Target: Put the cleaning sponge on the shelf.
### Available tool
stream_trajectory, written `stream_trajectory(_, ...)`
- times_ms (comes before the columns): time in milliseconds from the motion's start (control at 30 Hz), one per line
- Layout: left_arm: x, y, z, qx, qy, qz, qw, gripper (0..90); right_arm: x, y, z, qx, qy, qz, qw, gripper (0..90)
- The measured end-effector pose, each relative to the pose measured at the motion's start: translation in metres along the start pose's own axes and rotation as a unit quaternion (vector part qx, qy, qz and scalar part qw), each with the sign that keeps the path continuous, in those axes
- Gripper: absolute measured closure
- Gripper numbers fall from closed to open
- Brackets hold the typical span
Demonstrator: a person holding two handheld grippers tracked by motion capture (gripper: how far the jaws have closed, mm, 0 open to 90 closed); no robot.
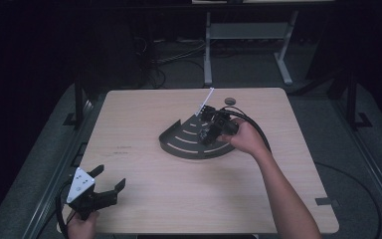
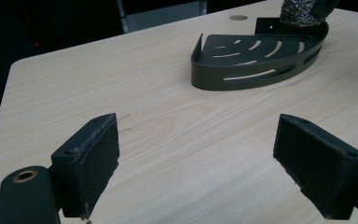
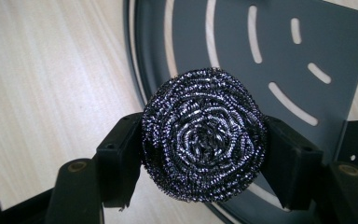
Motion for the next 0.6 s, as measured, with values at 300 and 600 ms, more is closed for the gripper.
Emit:
stream_trajectory(300, -0.001, 0.000, -0.001, -0.003, -0.002, 0.002, 1.0000, 13.7, -0.012, -0.002, -0.015, -0.021, 0.000, 0.004, 0.9998, 34.2)
stream_trajectory(600, -0.002, 0.000, -0.003, -0.003, -0.004, 0.002, 1.0000, 13.8, -0.020, -0.002, -0.021, -0.032, -0.002, 0.003, 0.9995, 34.2)
Point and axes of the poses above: each handheld gripper's, and its own axes: x roughly backward along the jaws, y roughly out of its top, z roughly to its left, the point moved 2 cm from there along -x, roughly forward along the jaws, and after that the axes turned 8 degrees about -z, right-handed, at the moved point
